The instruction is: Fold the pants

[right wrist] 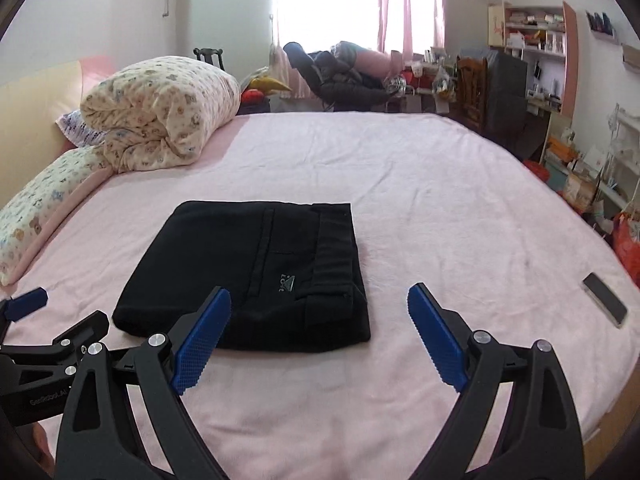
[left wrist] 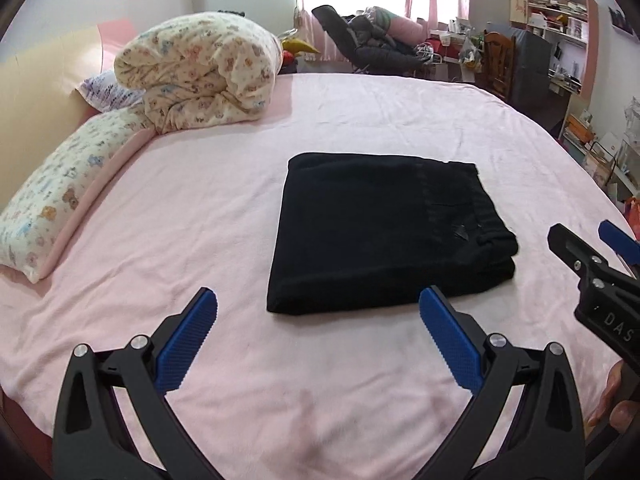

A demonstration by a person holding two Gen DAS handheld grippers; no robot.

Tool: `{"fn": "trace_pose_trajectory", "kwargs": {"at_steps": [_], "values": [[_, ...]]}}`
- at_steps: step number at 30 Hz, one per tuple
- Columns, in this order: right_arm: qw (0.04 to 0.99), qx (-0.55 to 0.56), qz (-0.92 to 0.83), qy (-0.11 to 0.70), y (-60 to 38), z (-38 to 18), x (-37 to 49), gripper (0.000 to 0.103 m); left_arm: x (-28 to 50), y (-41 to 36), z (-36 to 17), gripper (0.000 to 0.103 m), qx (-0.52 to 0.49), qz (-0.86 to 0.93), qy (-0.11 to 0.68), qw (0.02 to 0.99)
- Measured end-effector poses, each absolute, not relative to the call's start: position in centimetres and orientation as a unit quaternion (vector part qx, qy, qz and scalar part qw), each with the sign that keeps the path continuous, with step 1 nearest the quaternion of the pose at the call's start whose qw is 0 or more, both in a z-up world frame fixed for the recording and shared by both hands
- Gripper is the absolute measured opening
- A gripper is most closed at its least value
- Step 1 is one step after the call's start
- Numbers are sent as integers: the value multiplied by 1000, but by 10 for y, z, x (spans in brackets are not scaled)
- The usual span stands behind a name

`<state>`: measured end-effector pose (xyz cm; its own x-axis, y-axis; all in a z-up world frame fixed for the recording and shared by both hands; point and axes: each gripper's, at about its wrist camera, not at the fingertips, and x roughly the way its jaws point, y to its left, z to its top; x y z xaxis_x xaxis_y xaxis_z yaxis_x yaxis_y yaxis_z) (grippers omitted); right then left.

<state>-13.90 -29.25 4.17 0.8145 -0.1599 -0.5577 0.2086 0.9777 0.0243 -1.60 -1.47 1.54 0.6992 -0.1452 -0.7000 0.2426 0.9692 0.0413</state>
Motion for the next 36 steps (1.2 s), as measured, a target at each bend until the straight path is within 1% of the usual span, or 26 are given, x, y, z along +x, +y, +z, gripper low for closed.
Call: {"fn": "trace_pose_trajectory", "kwargs": {"at_steps": [13, 36], "values": [[954, 52, -103, 276, -277, 46, -168, 92, -46, 3, 31, 101, 50, -97, 371, 922], [954, 53, -100, 276, -271, 45, -177, 92, -55, -2, 22, 101, 63, -93, 379, 919]]}}
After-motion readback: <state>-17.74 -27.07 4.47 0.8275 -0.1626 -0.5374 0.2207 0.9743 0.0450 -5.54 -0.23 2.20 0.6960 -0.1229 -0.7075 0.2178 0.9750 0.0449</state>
